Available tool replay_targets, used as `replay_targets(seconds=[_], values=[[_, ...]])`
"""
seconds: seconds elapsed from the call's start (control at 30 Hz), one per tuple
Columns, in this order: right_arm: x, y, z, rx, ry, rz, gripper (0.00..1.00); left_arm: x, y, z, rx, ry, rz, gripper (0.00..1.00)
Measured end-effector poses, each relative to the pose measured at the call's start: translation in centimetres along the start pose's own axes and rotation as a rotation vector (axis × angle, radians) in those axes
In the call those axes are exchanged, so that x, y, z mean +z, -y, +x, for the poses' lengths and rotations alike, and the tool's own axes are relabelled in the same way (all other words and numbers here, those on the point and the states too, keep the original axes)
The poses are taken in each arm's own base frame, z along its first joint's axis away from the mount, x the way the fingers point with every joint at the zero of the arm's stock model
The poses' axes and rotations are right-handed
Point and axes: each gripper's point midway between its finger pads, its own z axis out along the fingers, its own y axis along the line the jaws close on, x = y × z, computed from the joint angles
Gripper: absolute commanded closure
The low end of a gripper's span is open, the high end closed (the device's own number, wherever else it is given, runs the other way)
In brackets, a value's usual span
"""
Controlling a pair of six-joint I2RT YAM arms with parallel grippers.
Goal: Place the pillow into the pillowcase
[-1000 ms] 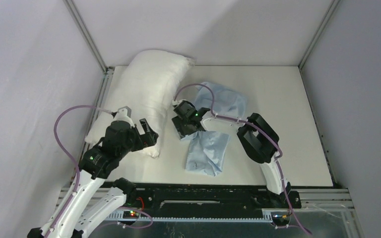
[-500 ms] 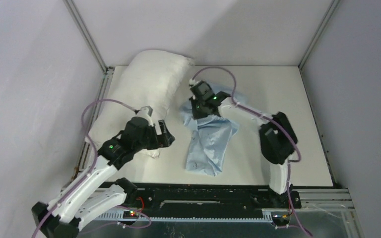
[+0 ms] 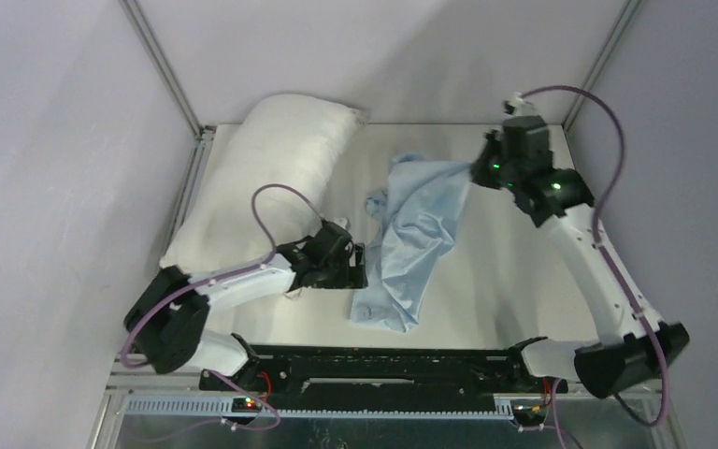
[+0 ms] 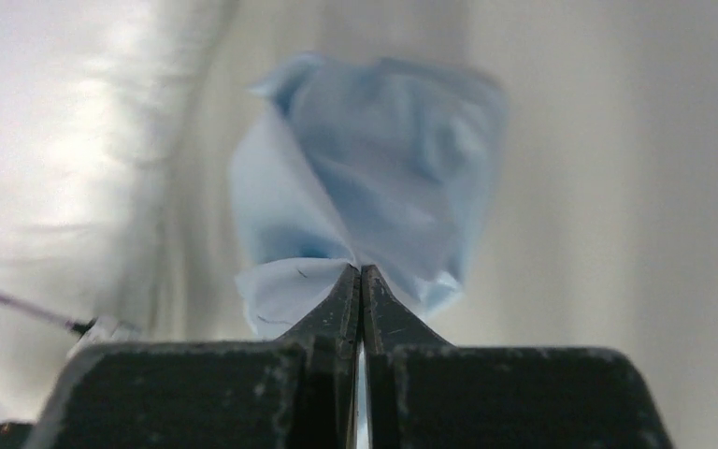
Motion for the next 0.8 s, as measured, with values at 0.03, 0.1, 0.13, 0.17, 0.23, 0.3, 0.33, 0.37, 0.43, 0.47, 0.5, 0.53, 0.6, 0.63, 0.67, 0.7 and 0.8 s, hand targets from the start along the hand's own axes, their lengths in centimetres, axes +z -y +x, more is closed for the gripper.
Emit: replay_targets(seconds=[0.03,0.1,0.13,0.17,0.23,0.3,0.33,0.37,0.43,0.47,0.5,0.53,0.6,0.63,0.67,0.7,0.8], values=[[-0.5,1.8,-0.1,0.02,0.006,0.042,1.0,0.6,0.1,0.7,0.01,-0.021,-0.007,0.16],[-1.7,6.8,0.4,0.082,0.012,0.164,1.0,1.6,0.6,1.9,0.024,-0.052,-0.01,0.2],[-2.3,8.6,0.7,0.105,0.011,0.21,1.0,2.1,0.8,2.4,0.031,-0.063,-0.01,0.24],[-3.0,10.8,1.2,0.134,0.01,0.267,1.0,2.5,1.1,2.9,0.042,-0.073,-0.009,0.3],[-4.3,14.0,2.2,0.183,0.006,0.354,1.0,2.9,2.3,2.8,0.043,-0.058,0.021,0.47],[-5.4,16.7,3.1,0.232,0.002,0.427,1.0,3.5,3.0,3.1,0.048,-0.053,0.033,0.78],[-5.8,17.7,3.4,0.254,0.001,0.453,1.0,3.8,3.3,3.2,0.039,-0.053,0.036,0.92],[-6.3,18.7,3.5,0.277,0.004,0.479,1.0,4.1,3.4,3.2,0.037,-0.052,0.038,0.99],[-6.9,20.3,3.5,0.318,0.011,0.519,1.0,4.4,3.5,3.3,0.026,-0.051,0.034,1.0],[-7.3,21.1,3.4,0.342,0.02,0.539,1.0,4.4,3.5,3.3,0.024,-0.048,0.032,1.0],[-7.5,21.7,3.3,0.357,0.026,0.552,1.0,4.3,3.3,3.2,0.024,-0.044,0.025,1.0],[-7.8,22.3,3.2,0.379,0.033,0.564,1.0,4.1,3.0,3.2,0.027,-0.04,0.007,1.0],[-8.2,23.0,3.0,0.418,0.04,0.577,1.0,3.1,1.9,3.0,0.031,-0.031,-0.036,1.0],[-8.4,23.3,2.8,0.437,0.044,0.583,1.0,2.4,1.4,2.7,0.033,-0.02,-0.051,1.0],[-8.5,23.7,2.4,0.457,0.05,0.587,1.0,1.5,1.0,2.2,0.027,-0.002,-0.058,1.0],[-8.5,23.9,2.0,0.472,0.056,0.587,1.0,0.4,0.5,1.6,0.015,0.02,-0.062,1.0],[-8.2,24.4,0.6,0.512,0.072,0.581,1.0,-3.8,-1.4,-1.6,-0.063,0.147,-0.057,1.0]])
